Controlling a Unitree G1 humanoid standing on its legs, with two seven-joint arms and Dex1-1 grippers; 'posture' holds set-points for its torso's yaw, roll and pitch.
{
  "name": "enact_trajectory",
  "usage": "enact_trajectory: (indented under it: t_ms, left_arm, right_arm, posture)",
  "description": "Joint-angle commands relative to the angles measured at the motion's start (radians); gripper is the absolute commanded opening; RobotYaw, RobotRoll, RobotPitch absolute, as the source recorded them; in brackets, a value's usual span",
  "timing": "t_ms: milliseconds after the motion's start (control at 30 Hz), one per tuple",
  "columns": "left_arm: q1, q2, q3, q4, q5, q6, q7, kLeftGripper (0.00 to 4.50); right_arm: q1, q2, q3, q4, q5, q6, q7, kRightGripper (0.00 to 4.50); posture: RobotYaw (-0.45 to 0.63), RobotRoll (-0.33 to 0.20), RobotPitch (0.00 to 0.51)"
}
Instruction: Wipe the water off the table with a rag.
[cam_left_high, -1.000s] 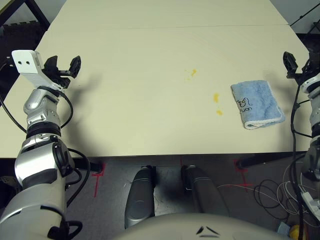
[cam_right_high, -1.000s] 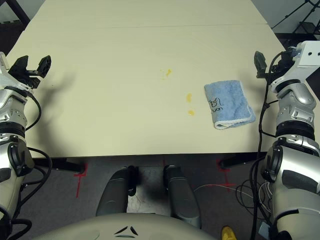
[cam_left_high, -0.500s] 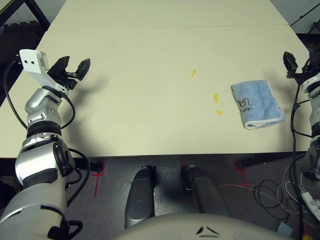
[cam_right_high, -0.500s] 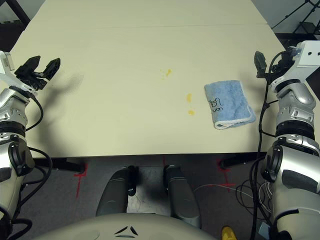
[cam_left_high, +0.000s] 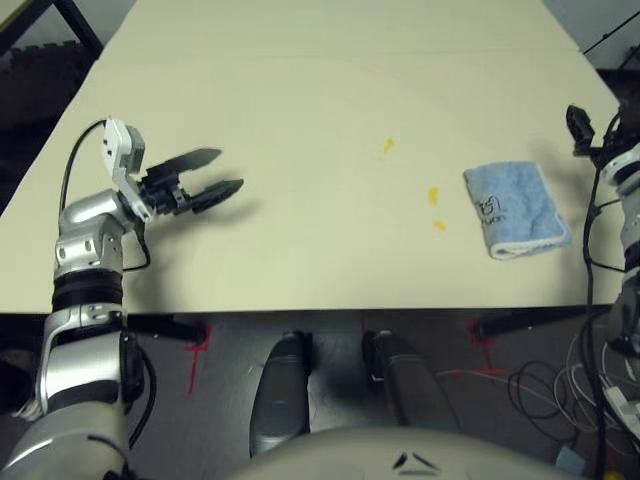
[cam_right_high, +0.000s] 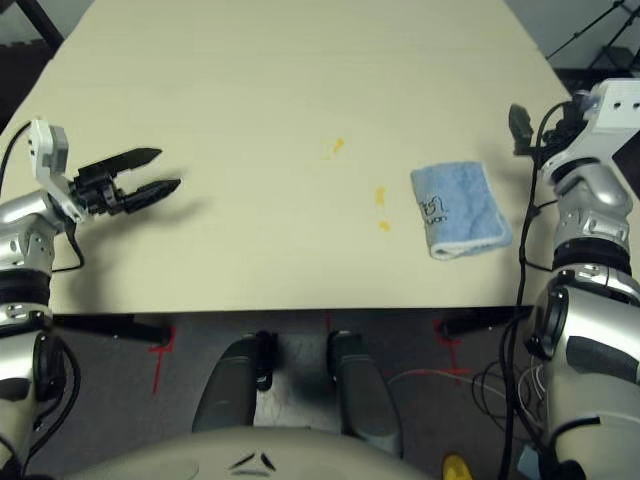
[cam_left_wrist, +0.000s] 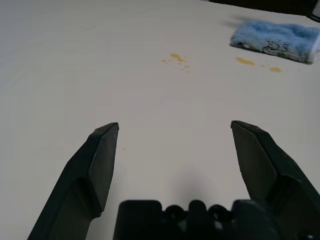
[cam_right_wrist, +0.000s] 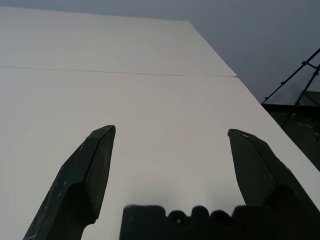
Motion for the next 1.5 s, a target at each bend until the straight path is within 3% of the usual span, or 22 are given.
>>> enact_trajectory:
  t_ms: [33, 400, 567, 733, 1067, 1500]
  left_arm:
    - [0.001, 0.001, -0.022, -0.025, -0.003, -0.022, -0.027, 4.5]
    - [0.04, -0.003, -0.057, -0.057, 0.005, -0.125, -0.075, 4.5]
    - [0.047, -0.012, -0.064, -0.047, 0.01, -0.154, -0.068, 4.5]
    - [0.05, -0.018, -0.066, -0.043, 0.011, -0.165, -0.061, 4.5]
    - [0.048, -0.023, -0.069, -0.047, 0.007, -0.166, -0.05, 4.5]
    - [0.041, -0.017, -0.081, -0.06, 0.004, -0.154, -0.055, 4.5]
  right_arm:
    - [-0.014, -0.024, 0.011, 0.021, -0.01, 0.032, 0.024, 4.49]
    - [-0.072, -0.161, 0.101, -0.001, -0.038, 0.418, 0.263, 4.49]
    - [-0.052, -0.238, 0.178, -0.078, -0.044, 0.638, 0.487, 4.49]
    - [-0.024, -0.272, 0.203, -0.14, -0.035, 0.778, 0.577, 4.49]
    - [0.123, -0.253, 0.216, -0.289, -0.016, 0.901, 0.625, 4.49]
    - [0.149, -0.141, 0.24, -0.294, -0.022, 0.898, 0.566, 4.49]
  posture:
    - [0.15, 0.0, 0.198]
    - [0.15, 0.0, 0.2]
    - [0.14, 0.0, 0.199]
    - [0.14, 0.0, 0.201]
    - [0.14, 0.0, 0.206]
    - [0.15, 0.0, 0.212]
